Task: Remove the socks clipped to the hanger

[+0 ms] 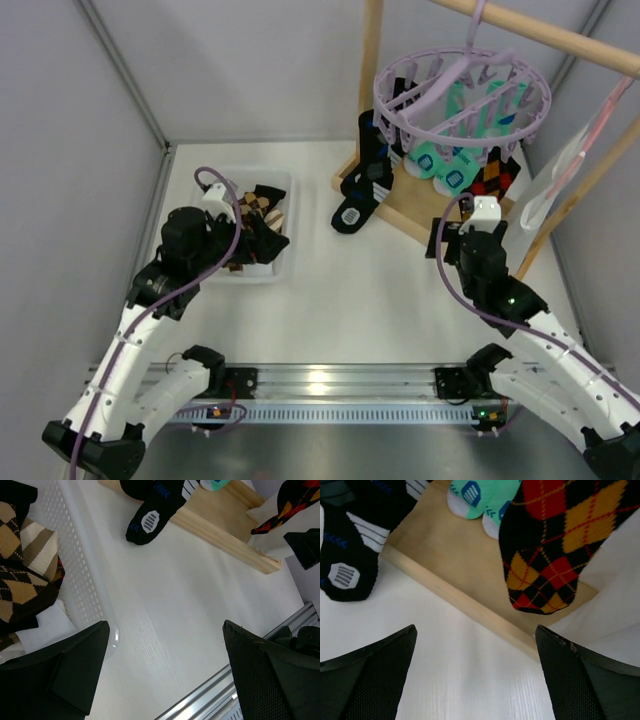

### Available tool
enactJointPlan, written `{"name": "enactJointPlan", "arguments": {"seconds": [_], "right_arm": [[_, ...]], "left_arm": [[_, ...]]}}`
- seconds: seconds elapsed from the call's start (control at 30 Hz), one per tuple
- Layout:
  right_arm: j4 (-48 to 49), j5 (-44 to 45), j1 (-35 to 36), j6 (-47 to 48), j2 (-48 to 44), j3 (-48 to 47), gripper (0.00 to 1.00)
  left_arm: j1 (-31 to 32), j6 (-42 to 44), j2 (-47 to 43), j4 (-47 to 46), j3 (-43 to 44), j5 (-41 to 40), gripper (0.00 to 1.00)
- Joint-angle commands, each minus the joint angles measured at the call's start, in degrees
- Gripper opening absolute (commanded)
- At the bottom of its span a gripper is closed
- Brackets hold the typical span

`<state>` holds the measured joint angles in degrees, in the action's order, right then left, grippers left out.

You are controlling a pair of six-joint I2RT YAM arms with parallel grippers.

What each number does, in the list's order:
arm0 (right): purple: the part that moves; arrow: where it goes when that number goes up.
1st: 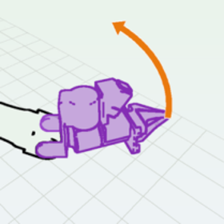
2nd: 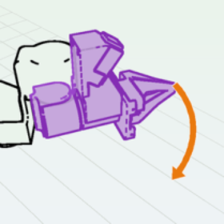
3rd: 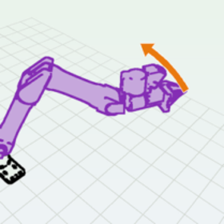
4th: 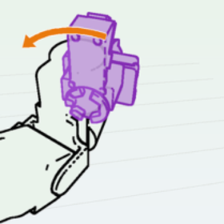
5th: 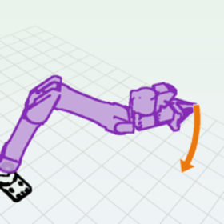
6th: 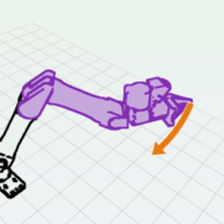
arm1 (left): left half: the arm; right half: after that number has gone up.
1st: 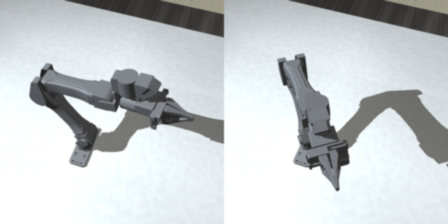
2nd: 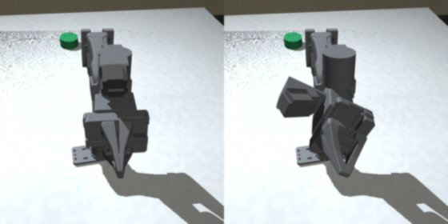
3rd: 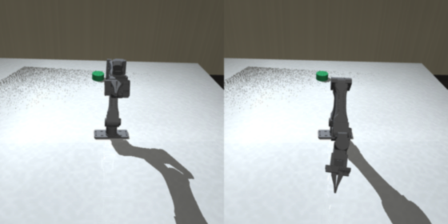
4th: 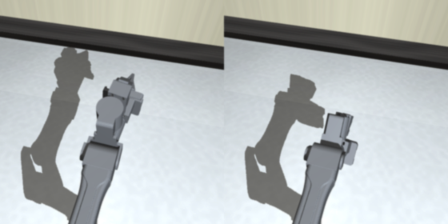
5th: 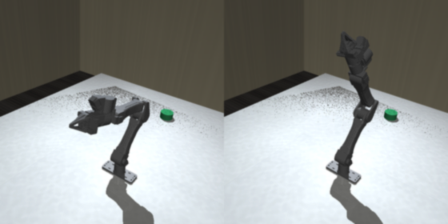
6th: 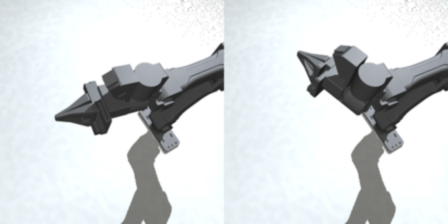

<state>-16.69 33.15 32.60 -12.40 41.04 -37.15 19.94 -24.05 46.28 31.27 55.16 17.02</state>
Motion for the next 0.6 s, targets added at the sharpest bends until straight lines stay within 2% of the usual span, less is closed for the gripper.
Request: {"name": "enactJointPlan", "arguments": {"seconds": [0.0, 0.13, 0.33, 0.47, 0.57], "right_arm": [[3.0, 3.0, -3.3, 4.9, -1.0, -1.7, 0.96], [10.4, 3.1, -8.5, 10.0, 1.5, -2.0, 0.96], [13.7, -1.2, -17.6, 10.7, 7.5, -4.8, 0.95], [16.1, -3.7, -20.1, 11.8, 10.3, -4.8, 0.96], [21.7, -9.3, -21.3, 14.9, 11.8, -4.0, 0.98]], "left_arm": [[0.1, 2.3, -0.1, -2.9, -2.1, 0.2, 0.98], [0.1, 3.9, -1.5, -2.9, -3.6, 1.3, 0.98], [0.1, 5.5, -6.6, -2.8, -5.1, -4.5, 0.98], [0.1, 5.5, -7.0, -2.9, -5.8, -3.6, 0.98], [0.1, 5.6, -6.6, -2.8, -6.1, -2.3, 0.98]]}}
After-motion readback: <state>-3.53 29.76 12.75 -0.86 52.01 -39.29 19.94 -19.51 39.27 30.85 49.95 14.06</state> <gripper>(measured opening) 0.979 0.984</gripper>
